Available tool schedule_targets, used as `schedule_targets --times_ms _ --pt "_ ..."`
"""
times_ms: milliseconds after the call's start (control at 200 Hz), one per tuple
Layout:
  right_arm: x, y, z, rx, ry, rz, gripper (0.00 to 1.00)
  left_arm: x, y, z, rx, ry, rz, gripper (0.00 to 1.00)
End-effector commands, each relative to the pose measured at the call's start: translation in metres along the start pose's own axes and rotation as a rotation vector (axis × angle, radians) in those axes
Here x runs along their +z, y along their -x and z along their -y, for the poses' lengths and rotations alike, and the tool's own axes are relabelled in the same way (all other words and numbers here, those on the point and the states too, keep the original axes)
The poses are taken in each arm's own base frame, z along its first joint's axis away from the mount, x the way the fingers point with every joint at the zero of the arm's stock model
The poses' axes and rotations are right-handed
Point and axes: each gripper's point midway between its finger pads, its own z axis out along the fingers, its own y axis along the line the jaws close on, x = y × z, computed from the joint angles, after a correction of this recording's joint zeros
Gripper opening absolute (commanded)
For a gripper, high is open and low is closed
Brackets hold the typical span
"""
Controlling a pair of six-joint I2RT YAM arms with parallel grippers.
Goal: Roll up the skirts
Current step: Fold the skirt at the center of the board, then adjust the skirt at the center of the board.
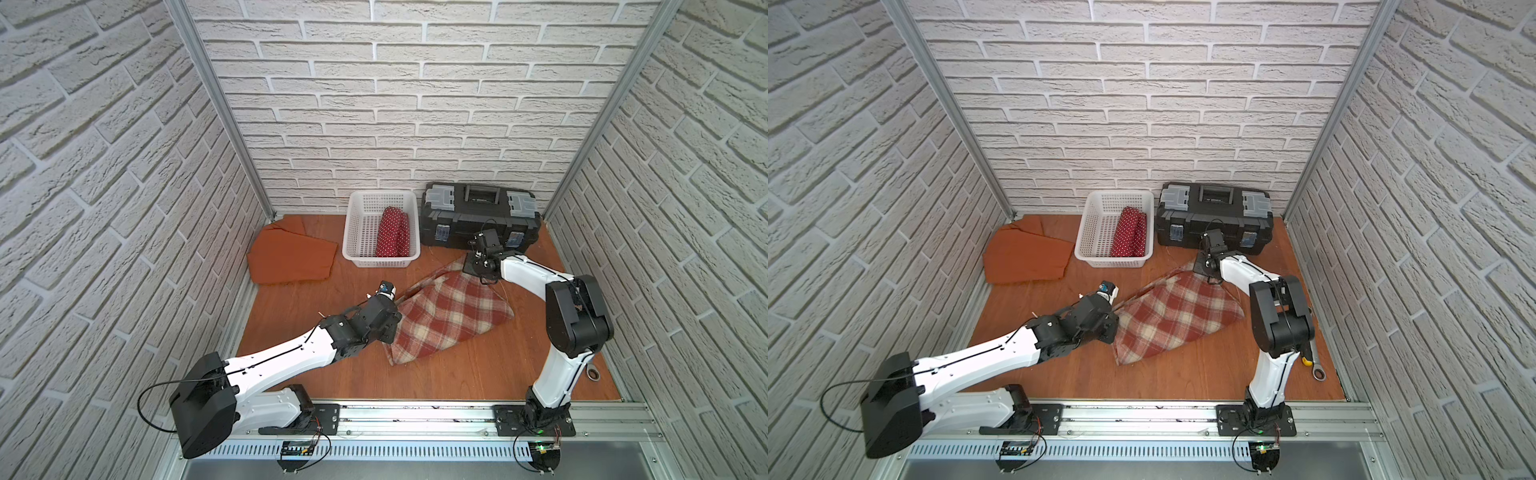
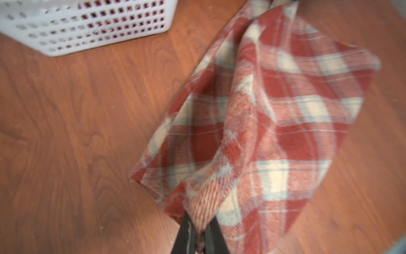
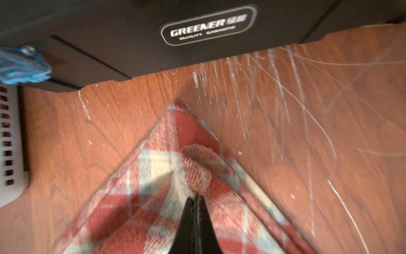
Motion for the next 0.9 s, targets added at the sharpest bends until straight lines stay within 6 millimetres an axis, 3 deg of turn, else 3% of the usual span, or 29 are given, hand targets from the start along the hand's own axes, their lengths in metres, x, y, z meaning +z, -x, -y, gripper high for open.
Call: schedule_targets --times_ms 0,165,255,365,500,530,580,660,755,815,895 --pt "-0.040 0.026 -0.003 0.047 0.043 0.125 0.02 -0.008 0.000 0.017 0.029 -0.048 -0.006 0.00" --pt "-0.073 0.034 -0.003 0.062 0.069 0.189 0.02 -0.014 0.006 0.024 0.040 -0.070 0.026 0.00" --pt "-0.082 0.042 -0.007 0.057 0.086 0.214 0.02 -0.015 0.010 0.016 0.042 -0.043 0.059 0.00" --pt "-0.076 0.050 -0.013 0.048 0.090 0.207 0.02 -0.012 0.014 -0.001 0.008 -0.014 0.084 0.00" --pt "-0.043 0.050 -0.027 0.035 0.114 0.149 0.03 0.005 0.011 -0.024 -0.047 0.021 0.083 0.00" --pt "-0.034 0.049 -0.031 0.033 0.125 0.136 0.05 0.010 0.009 -0.030 -0.059 0.034 0.076 0.10" --pt "-0.020 0.047 -0.033 0.034 0.124 0.110 0.15 0.019 0.004 -0.041 -0.082 0.055 0.061 0.34" --pt "0.000 0.039 -0.035 0.029 0.109 0.061 0.23 0.032 -0.004 -0.052 -0.141 0.057 0.025 0.41" --pt "0.016 0.029 -0.039 0.011 0.113 0.014 0.33 0.040 -0.008 -0.061 -0.162 0.082 0.003 0.67" --pt "0.016 0.025 -0.040 0.005 0.122 0.013 0.37 0.037 -0.003 -0.067 -0.176 0.113 0.017 0.79" --pt "0.002 0.023 -0.043 0.000 0.136 0.038 0.38 0.024 0.013 -0.070 -0.193 0.127 0.068 0.81"
